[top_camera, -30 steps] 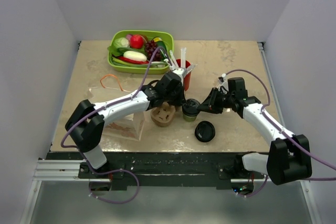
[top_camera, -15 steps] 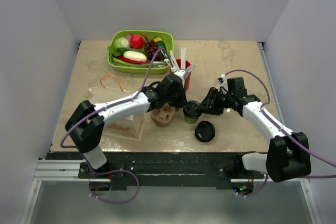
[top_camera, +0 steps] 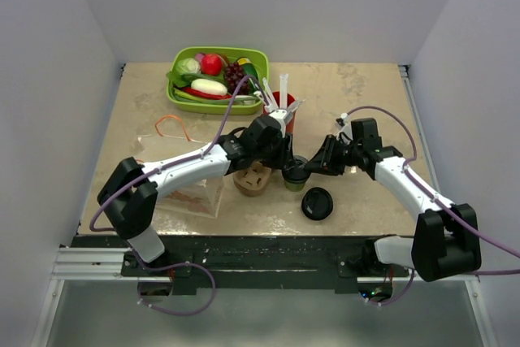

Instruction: Pack the takeout coffee

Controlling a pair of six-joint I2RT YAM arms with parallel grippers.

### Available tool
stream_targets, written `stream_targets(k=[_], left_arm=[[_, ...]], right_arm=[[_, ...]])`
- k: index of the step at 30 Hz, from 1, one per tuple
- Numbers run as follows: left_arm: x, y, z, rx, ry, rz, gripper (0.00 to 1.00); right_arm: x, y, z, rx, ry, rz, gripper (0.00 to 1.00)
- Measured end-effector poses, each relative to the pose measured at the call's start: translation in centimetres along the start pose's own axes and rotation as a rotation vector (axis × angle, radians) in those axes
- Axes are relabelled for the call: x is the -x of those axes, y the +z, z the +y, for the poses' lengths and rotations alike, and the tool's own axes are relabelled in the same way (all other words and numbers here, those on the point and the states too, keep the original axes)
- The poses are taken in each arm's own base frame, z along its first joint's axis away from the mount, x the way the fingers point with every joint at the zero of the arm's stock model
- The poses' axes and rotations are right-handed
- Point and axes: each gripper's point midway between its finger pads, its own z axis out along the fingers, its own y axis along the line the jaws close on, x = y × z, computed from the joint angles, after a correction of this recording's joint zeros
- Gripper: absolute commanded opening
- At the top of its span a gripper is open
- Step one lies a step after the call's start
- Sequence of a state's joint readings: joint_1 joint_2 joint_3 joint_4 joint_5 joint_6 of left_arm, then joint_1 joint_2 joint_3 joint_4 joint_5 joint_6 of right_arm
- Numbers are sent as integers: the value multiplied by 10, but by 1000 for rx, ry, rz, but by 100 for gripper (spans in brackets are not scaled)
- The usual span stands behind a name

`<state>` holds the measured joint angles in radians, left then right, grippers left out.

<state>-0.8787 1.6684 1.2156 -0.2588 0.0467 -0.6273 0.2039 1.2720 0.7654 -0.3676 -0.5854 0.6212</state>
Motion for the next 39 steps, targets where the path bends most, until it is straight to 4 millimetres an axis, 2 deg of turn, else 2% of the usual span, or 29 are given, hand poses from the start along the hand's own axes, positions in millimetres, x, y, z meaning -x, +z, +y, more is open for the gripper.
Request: stream_targets(k=[5, 9, 12, 16, 22, 28, 32, 35, 39], left_arm=[[-3, -5, -5, -14, 18, 12, 54], [-8, -8, -1, 1, 23, 34, 62], [-17, -10, 4, 24, 22, 70, 66], [-17, -13, 6, 35, 22, 72, 71], [-6, -24, -1, 14, 22, 32, 82], [8, -24, 3, -3, 3, 0, 100], [15, -18, 6, -21, -11, -14, 100], [12, -9, 6, -38, -13, 4, 99], [4, 2, 5, -60, -13, 33, 92]], right_arm=[[6, -5, -4, -53, -39, -16, 56], [7, -9, -5, -78, -69, -7, 65], [8, -11, -2, -73, -83, -4, 68], [4, -11, 2, -45, -85, 14, 70], [2, -15, 4, -44, -84, 16, 72], [2, -30, 1, -99, -78, -40, 71], [-1, -33, 6, -72, -58, -63, 71], [-8, -29, 1, -73, -25, -43, 71], [-13, -25, -3, -77, 5, -29, 69]])
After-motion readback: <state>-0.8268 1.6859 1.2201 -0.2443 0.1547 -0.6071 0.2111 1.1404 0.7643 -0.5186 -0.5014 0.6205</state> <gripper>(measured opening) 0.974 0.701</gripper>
